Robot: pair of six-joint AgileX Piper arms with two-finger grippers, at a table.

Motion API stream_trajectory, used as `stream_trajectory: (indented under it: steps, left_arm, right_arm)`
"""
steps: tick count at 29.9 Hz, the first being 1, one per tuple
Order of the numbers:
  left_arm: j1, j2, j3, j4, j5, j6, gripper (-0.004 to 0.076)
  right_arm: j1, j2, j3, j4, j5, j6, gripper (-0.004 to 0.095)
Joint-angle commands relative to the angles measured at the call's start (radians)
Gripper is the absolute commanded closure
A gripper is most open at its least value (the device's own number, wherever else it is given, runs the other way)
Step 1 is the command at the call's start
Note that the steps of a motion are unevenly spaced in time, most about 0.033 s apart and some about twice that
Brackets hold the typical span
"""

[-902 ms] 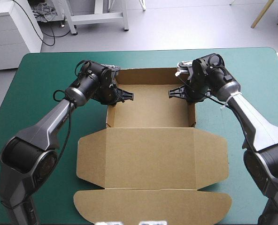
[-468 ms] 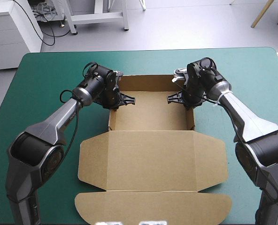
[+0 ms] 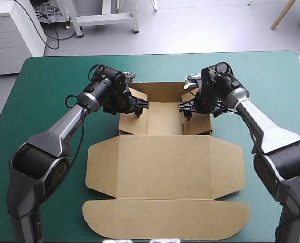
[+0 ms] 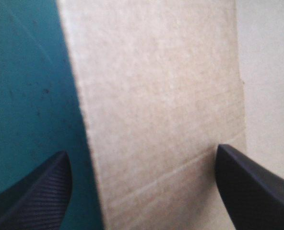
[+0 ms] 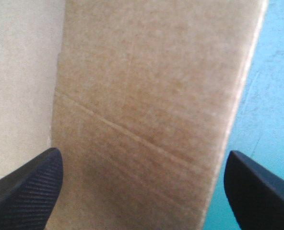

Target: Fold the box

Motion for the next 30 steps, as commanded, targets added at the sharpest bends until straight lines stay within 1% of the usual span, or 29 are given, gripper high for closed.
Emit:
stream_trajectory:
  steps: [1,5,9,11,12,14,16,18,23,26,30]
  left_arm:
    - [0.013,-0.06,-0.101,0.006,0.039,0.003,0.0136]
    - [0.044,-0.06,-0.234,0.026,0.108,0.011,0.0136]
    - [0.073,-0.091,-0.354,-0.009,0.108,0.035,0.0136]
    - [0.075,-0.115,-0.399,-0.001,0.108,0.071,0.0167]
    - [0.076,-0.133,-0.416,0.009,0.108,0.089,0.0211]
    - [0.076,-0.173,-0.423,0.025,0.108,0.118,0.0348]
    - [0.076,-0.223,-0.423,0.045,0.108,0.158,0.0563]
    - [0.076,-0.284,-0.408,0.063,0.108,0.179,0.0731]
    - [0.076,-0.458,-0.305,0.065,0.108,0.216,0.0734]
    - [0.076,-0.59,-0.19,0.064,0.108,0.225,0.0734]
    - [0.076,-0.757,-0.026,0.078,0.108,0.236,0.0734]
  right_arm:
    - [-0.014,-0.074,-0.065,-0.018,-0.016,0.013,0.0058]
    - [-0.028,-0.123,-0.142,-0.019,-0.016,0.02,0.0058]
    - [-0.03,-0.19,-0.186,-0.037,-0.016,0.028,0.0057]
    - [-0.03,-0.233,-0.186,-0.06,-0.016,0.03,0.0057]
    - [-0.03,-0.25,-0.186,-0.06,-0.016,0.03,0.0058]
    - [-0.03,-0.282,-0.184,-0.06,-0.016,0.035,0.0058]
    - [-0.03,-0.306,-0.182,-0.056,-0.016,0.035,0.0058]
    - [-0.03,-0.332,-0.159,-0.044,-0.016,0.037,0.0058]
    - [-0.03,-0.391,-0.037,-0.043,-0.016,0.046,0.0058]
    - [-0.03,-0.394,0.008,-0.041,-0.019,0.053,0.0058]
    - [-0.03,-0.356,0.019,-0.026,-0.03,0.053,0.0057]
